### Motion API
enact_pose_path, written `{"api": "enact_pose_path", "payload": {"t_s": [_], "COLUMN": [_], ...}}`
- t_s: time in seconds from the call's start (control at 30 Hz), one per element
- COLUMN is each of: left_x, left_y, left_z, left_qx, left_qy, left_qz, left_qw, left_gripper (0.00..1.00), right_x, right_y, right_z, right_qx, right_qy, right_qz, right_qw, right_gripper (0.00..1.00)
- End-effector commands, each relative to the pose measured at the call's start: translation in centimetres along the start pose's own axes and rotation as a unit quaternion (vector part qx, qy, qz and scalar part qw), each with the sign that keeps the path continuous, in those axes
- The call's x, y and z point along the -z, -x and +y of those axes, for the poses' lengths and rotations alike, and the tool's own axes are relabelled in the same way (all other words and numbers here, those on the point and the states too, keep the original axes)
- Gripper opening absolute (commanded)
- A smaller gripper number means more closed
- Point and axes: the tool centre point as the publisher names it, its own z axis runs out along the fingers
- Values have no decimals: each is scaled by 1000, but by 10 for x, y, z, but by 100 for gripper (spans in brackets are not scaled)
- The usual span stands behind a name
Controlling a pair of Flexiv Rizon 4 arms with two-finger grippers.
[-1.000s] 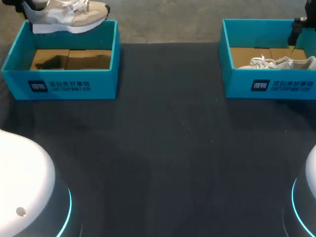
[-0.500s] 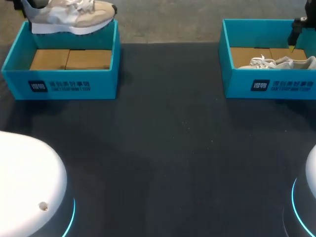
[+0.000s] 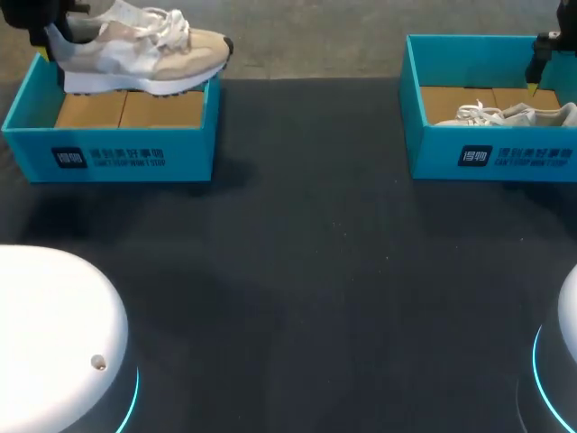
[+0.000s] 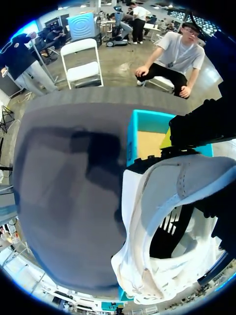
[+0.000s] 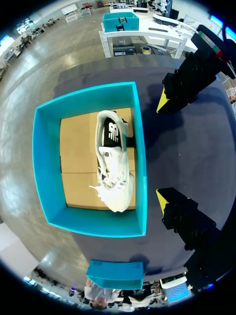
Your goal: Take the shoe out of the shoebox, open the shoe tongue, remove and reinsert the insole, then place the shoe into the shoebox
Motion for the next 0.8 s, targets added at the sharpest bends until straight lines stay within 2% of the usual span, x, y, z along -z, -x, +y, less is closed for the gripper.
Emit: {"api": "enact_pose_path", "payload": {"t_s": [0.03,0.17,0.5,0.6,0.8], "left_x": [5,3,-1,-3,-14], "left_y": [11,23,57,70,104], "left_z": [-53,-70,-95,-103,-133], "left_qx": [-1,-5,-31,-35,-43], "left_qy": [120,118,125,127,117], "left_qz": [6,9,5,7,-2], "left_qw": [993,993,992,991,992], "left_gripper": [0,0,0,0,0], "right_x": [0,0,0,0,0], "right_y": [0,0,0,0,0], "right_z": [0,0,0,0,0], "right_qx": [0,0,0,0,0], "right_qy": [0,0,0,0,0], "right_qz": [0,0,0,0,0], "right_qw": [1000,1000,1000,1000,1000], "right_gripper": [100,100,100,100,100]}}
